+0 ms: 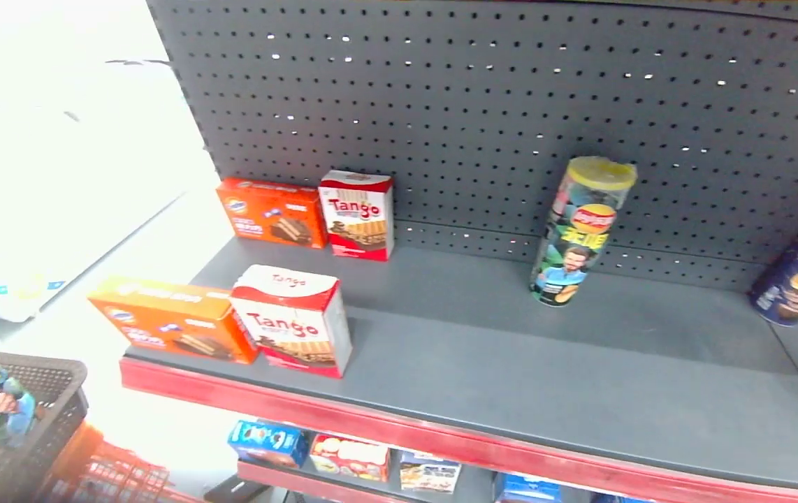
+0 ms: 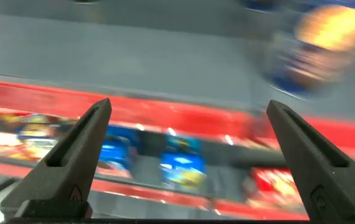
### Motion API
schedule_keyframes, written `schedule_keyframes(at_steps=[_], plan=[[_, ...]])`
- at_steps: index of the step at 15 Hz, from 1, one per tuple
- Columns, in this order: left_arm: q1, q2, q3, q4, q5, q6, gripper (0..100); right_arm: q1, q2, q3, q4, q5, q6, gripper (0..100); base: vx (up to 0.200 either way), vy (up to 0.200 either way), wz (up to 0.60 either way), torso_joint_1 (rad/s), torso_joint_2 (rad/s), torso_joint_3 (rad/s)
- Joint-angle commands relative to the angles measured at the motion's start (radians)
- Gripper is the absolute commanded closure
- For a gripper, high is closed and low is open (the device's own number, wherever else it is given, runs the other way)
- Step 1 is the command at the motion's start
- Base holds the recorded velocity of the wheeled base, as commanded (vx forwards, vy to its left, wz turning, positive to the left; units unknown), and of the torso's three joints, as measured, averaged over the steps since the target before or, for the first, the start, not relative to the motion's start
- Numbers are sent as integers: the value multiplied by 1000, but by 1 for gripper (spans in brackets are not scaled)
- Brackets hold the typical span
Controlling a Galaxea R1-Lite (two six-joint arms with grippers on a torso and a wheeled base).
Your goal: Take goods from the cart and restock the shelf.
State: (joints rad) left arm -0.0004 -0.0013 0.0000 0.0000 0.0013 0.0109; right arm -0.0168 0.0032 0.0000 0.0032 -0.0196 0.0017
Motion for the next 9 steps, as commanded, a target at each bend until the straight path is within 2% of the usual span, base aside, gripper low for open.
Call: schedule_keyframes(at_steps=[1,5,9], plan=[[0,1,0,-2,0,0,0,0,1,0,0,0,0,0,0,0,600,2,-2,-2],[0,1,0,0,-1,1,0,0,1,0,-2,-2,-2,0,0,0,600,0,2,6],[0,1,0,0,-3,1,0,0,1,0,-2,-2,-2,0,0,0,0,0,0,0]])
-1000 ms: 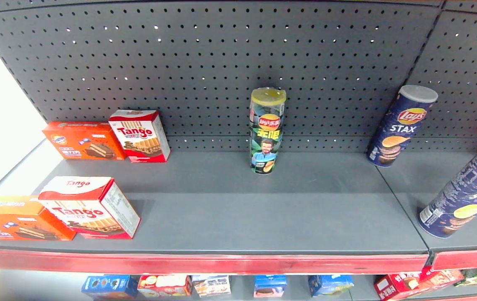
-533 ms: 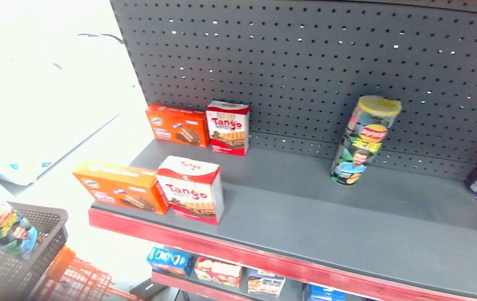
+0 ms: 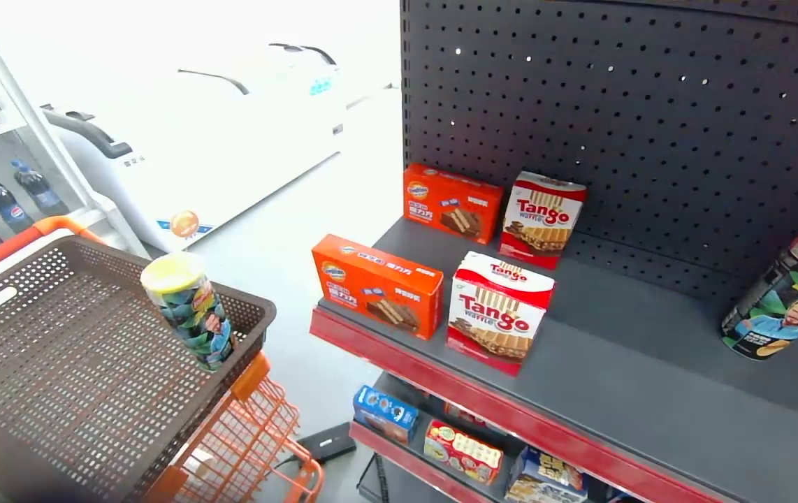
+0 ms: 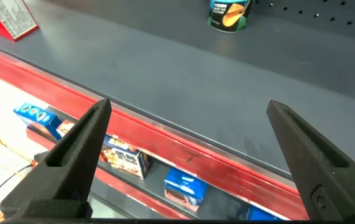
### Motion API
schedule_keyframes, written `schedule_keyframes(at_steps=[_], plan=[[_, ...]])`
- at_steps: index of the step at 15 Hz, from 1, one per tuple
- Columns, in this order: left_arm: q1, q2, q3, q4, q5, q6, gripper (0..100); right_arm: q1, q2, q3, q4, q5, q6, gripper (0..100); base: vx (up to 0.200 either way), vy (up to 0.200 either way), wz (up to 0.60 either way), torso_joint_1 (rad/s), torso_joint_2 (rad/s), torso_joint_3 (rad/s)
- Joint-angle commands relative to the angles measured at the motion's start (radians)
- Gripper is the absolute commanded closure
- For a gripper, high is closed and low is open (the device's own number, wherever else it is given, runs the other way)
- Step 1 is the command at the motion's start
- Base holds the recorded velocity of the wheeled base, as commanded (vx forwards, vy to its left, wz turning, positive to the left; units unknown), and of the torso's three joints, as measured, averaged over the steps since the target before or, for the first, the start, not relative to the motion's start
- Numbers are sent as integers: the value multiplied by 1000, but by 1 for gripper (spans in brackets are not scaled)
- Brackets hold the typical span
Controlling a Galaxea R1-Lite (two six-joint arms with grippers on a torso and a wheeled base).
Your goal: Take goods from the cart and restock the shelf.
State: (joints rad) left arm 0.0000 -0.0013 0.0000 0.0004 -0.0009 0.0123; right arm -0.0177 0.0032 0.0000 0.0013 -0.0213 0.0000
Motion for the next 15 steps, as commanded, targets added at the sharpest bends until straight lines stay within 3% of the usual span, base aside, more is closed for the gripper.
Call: schedule_keyframes(at_steps=[1,6,8,11,14,15], plan=[[0,1,0,0,-2,0,0,1,1,0,0,0,0,0,0,0,0,0,0,0],[0,1,0,-10,5,3,0,1,1,0,0,0,0,0,0,0,0,0,0,0],[0,1,-100,-13,16,6,0,1,1,0,0,0,0,0,0,0,0,0,0,0],[2,80,-242,181,25,9,0,1,1,0,0,0,0,0,0,0,0,0,0,0],[-5,185,-242,217,87,94,0,1,1,0,0,0,0,0,0,0,0,0,0,0],[-15,231,-241,210,87,87,0,1,1,0,0,0,0,0,0,0,0,0,0,0]])
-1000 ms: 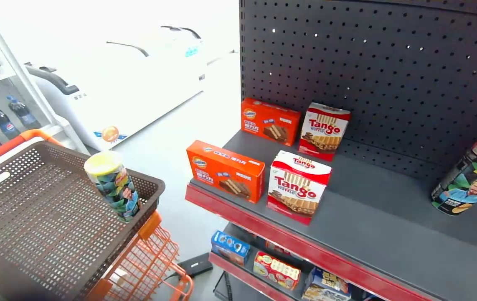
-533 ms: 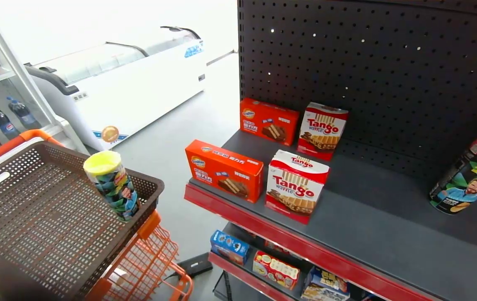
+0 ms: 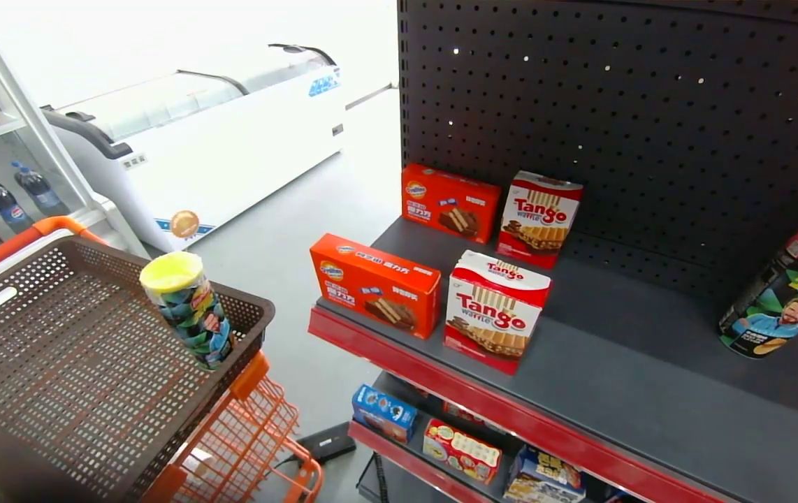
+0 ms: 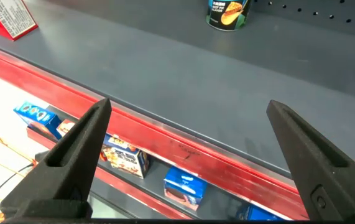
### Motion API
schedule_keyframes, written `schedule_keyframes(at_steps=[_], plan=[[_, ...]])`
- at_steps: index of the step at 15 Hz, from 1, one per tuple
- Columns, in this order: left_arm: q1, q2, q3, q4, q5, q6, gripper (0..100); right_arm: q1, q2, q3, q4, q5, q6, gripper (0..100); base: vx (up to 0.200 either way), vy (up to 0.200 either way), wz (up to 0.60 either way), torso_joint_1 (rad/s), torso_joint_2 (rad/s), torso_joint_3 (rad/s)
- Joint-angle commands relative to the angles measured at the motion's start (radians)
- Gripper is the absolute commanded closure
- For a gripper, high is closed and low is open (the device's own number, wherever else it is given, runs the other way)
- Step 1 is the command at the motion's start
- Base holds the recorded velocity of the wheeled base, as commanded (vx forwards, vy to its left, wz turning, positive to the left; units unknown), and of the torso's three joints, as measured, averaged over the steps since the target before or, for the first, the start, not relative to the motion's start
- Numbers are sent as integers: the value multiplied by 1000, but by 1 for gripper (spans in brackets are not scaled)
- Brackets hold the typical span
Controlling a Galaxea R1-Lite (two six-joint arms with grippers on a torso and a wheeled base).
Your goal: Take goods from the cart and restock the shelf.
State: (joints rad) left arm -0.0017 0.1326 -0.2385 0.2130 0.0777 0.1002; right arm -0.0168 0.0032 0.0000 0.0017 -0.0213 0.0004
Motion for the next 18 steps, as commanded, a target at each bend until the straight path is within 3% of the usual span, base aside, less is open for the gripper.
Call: schedule_keyframes(at_steps=[1,3,5,6,7,8,10,15,18], plan=[[-27,154,-10,-23,7,-40,0,0,1,0,0,0,0,0,0,0,0,0,0,0],[-60,295,-13,-142,7,-66,0,1,1,0,0,0,1,0,0,0,0,0,0,0],[-38,447,-13,-262,2,-71,0,0,1,0,0,0,0,0,0,0,0,0,0,0],[-17,515,-12,-326,1,-76,0,0,1,0,0,0,0,0,0,0,0,0,0,0],[25,687,-1,-497,-36,-85,0,0,1,0,0,0,0,0,0,0,0,0,0,0],[48,815,1,-646,-75,-120,0,0,1,0,0,0,0,0,0,0,0,0,0,0],[149,996,-10,-836,-61,-108,0,0,1,0,0,0,0,0,0,0,0,0,0,0],[89,1265,34,-1169,-61,-91,0,0,1,0,0,0,0,0,0,0,0,0,0,0],[92,1516,65,-1508,-61,-89,0,0,1,0,0,0,0,0,0,0,0,0,0,0]])
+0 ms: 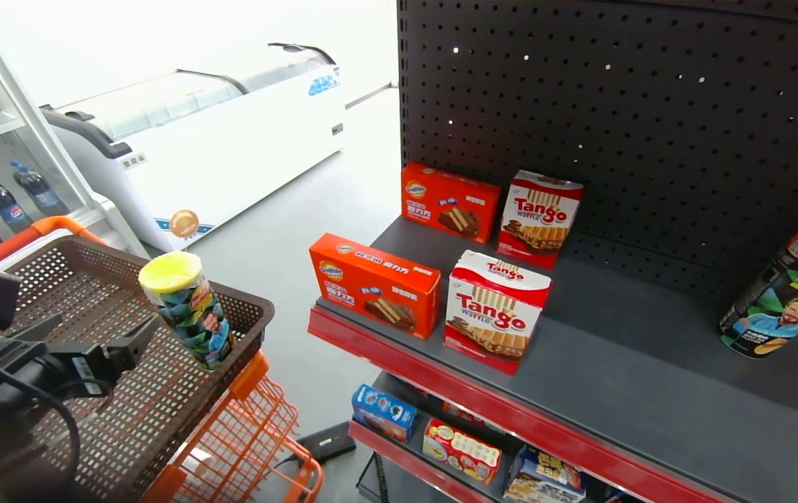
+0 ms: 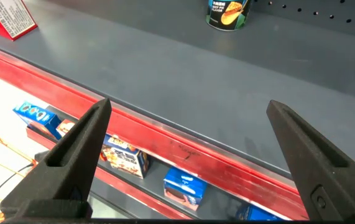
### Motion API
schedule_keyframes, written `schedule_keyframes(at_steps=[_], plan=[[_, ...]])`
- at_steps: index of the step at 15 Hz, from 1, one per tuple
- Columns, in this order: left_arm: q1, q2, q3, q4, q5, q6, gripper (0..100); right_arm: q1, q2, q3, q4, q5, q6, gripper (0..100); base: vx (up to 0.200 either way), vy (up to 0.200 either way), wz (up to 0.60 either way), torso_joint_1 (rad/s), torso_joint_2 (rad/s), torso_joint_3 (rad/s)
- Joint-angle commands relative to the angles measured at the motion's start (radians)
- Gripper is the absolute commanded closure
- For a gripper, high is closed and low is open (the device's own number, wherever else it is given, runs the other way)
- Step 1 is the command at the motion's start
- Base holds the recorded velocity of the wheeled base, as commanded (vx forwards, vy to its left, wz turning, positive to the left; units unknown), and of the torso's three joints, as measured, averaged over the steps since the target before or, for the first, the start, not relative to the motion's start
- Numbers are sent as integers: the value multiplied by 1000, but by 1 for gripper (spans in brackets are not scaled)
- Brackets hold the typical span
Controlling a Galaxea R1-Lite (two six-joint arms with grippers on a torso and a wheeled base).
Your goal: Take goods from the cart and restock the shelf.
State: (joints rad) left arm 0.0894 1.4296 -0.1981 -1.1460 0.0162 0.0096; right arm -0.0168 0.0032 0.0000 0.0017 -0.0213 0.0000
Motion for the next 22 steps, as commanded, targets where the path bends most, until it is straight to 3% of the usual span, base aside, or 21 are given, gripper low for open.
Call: schedule_keyframes(at_steps=[1,4,5,12,15,16,22], plan=[[3,295,25,-248,2,1,0,0,1,0,0,0,0,0,0,0,0,0,0,0],[1,459,-26,-402,2,1,0,0,1,0,0,0,0,0,0,0,0,0,0,0],[1,471,-32,-411,2,1,0,0,1,0,0,0,0,0,0,0,0,0,0,0],[26,713,-325,-425,2,1,0,0,1,0,0,0,0,0,0,0,0,0,0,0],[24,746,-382,-425,2,1,0,0,1,0,0,0,0,0,0,0,0,0,0,0],[23,749,-399,-425,1,1,100,0,1,0,0,0,0,0,0,0,0,0,0,0],[12,739,-409,-425,-1,4,100,0,1,0,0,0,0,0,0,0,0,0,0,0]])
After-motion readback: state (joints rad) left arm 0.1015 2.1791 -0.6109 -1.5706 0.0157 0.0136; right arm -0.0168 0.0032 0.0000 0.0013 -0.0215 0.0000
